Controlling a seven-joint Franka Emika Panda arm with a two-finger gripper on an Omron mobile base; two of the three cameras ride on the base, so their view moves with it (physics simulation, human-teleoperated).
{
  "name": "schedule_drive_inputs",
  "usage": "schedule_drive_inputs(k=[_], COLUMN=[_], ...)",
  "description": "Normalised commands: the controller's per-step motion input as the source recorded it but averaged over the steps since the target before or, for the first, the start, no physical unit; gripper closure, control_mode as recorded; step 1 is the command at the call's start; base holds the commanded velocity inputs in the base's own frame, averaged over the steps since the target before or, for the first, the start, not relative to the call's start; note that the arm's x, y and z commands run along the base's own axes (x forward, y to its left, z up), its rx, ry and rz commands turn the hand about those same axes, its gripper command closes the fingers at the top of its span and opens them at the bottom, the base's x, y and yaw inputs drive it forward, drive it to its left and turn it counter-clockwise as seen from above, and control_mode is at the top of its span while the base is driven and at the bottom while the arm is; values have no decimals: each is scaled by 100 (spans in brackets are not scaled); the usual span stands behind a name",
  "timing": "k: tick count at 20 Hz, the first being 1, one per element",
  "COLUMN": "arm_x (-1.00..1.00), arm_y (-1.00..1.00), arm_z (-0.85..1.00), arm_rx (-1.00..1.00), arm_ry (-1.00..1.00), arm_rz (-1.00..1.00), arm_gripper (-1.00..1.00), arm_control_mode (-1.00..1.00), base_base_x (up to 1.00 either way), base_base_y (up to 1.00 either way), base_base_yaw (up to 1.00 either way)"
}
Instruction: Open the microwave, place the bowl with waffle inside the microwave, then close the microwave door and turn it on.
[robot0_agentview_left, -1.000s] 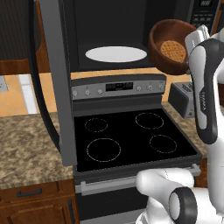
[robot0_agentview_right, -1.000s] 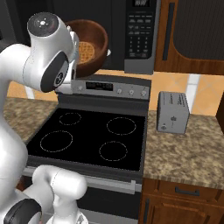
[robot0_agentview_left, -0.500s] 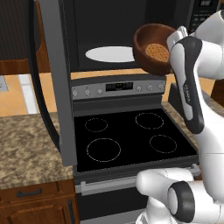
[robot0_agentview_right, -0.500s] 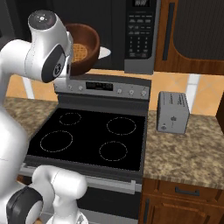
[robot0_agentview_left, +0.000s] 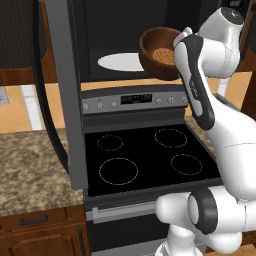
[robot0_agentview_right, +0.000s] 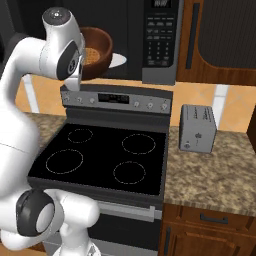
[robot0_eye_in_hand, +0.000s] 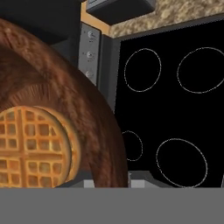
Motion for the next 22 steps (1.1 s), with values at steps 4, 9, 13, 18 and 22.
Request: schedule_drive_inputs(k=[4, 9, 13, 18, 22], arm_x=[38, 42, 40, 36, 49], arm_y=[3, 7, 9, 7, 3], arm_z=[0, 0, 0, 0, 0], arm_rx=[0, 0, 0, 0, 0], arm_ry=[0, 0, 0, 0, 1], arm_rz=[0, 0, 0, 0, 0], arm_gripper=[100, 100, 100, 100, 100], arm_control_mode=[-100, -100, -100, -100, -100], base_base_x=[0, 0, 0, 0, 0], base_base_y=[0, 0, 0, 0, 0], base_base_yaw=[0, 0, 0, 0, 0])
